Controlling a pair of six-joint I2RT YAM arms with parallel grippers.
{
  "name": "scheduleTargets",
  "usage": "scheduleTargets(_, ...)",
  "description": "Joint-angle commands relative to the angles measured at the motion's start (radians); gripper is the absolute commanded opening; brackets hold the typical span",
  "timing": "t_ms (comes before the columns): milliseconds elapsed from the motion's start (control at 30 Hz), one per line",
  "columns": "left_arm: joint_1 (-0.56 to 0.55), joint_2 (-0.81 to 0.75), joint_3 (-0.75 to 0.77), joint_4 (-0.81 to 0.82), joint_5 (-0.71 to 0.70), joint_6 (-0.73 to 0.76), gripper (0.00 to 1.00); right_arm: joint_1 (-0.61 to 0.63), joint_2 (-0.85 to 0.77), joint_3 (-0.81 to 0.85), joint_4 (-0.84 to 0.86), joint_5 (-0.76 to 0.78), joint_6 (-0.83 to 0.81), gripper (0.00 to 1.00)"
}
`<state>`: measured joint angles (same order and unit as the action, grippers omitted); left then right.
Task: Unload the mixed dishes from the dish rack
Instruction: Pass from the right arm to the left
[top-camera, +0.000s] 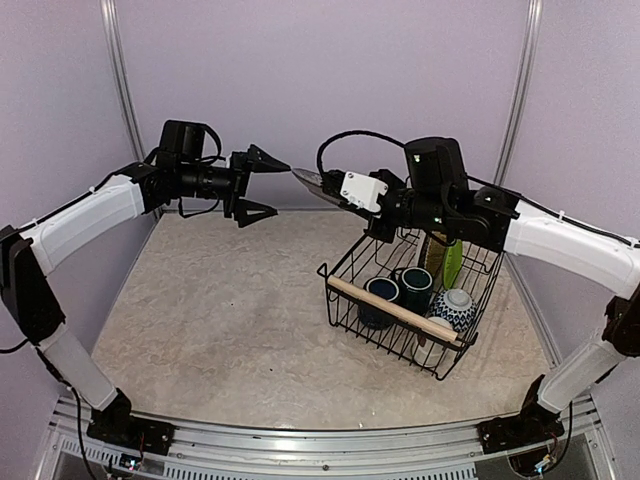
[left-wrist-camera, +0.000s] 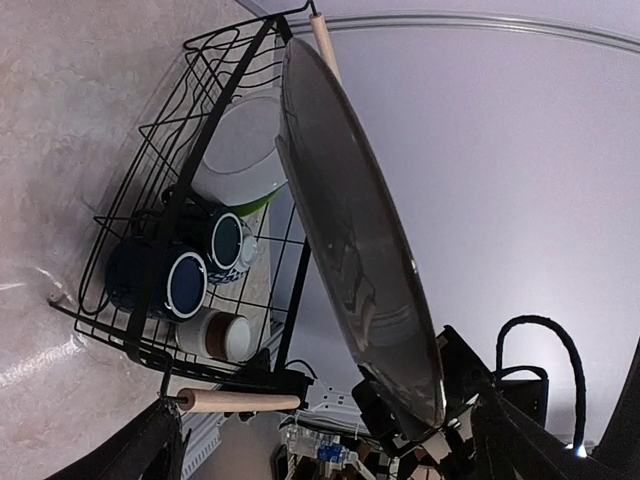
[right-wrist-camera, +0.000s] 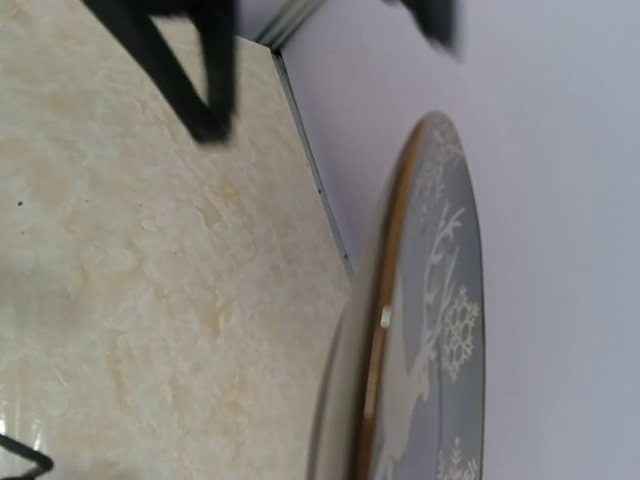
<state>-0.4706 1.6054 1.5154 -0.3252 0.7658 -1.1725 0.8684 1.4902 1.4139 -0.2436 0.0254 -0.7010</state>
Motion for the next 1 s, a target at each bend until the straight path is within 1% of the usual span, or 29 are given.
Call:
scheduleTargets(0, -0.028, 0.014, -0.012, 0.084, 0.013, -0.082, 0.94, 0.051, 0.026, 0.029, 0.157, 0.113, -0.156, 0.0)
scheduleTargets(133, -0.044, 0.029, -0.02, 0.096, -0.006, -0.091, 0.88, 0.09, 0.065, 0.036, 0.183, 0.148, -0.193, 0.0)
scheduleTargets(233, -0.054, 0.036, -0.023, 0.071, -0.037, -0.066, 0.78, 0.104, 0.075, 0.032, 0.215, 0.146, -0.193, 0.0)
scheduleTargets(300, -0.062, 0.037, -0.018, 0.026, -0.078, -0.034, 0.72, 0.118, 0.081, 0.026, 0.235, 0.15, -0.198, 0.0)
scheduleTargets(467, -0.065, 0.039, -0.011, -0.068, -0.157, 0.018, 0.67, 0.136, 0.096, 0.017, 0.27, 0.169, -0.211, 0.0)
scheduleTargets(600, -0.065, 0.045, -0.006, -0.061, -0.169, 0.027, 0.56, 0.149, 0.111, 0.022, 0.278, 0.187, -0.222, 0.0)
scheduleTargets(667, -0.065, 0.053, 0.001, -0.056, -0.16, 0.027, 0.5, 0.152, 0.118, 0.022, 0.283, 0.197, -0.227, 0.0)
scheduleTargets(800, -0.065, 0.065, 0.006, -0.045, -0.142, 0.034, 0.29, 0.155, 0.127, 0.017, 0.299, 0.212, -0.225, 0.0)
scheduleTargets(900, -0.059, 0.054, -0.013, -0.035, -0.147, 0.042, 0.17, 0.154, 0.127, 0.002, 0.319, 0.212, -0.218, 0.0)
scheduleTargets(933, -0.054, 0.047, -0.025, -0.021, -0.147, 0.039, 0.12, 0.154, 0.129, 0.0, 0.32, 0.216, -0.212, 0.03)
scheduleTargets(967, -0.047, 0.042, -0.038, -0.004, -0.14, 0.033, 0.07, 0.154, 0.131, -0.002, 0.322, 0.223, -0.207, 0.1)
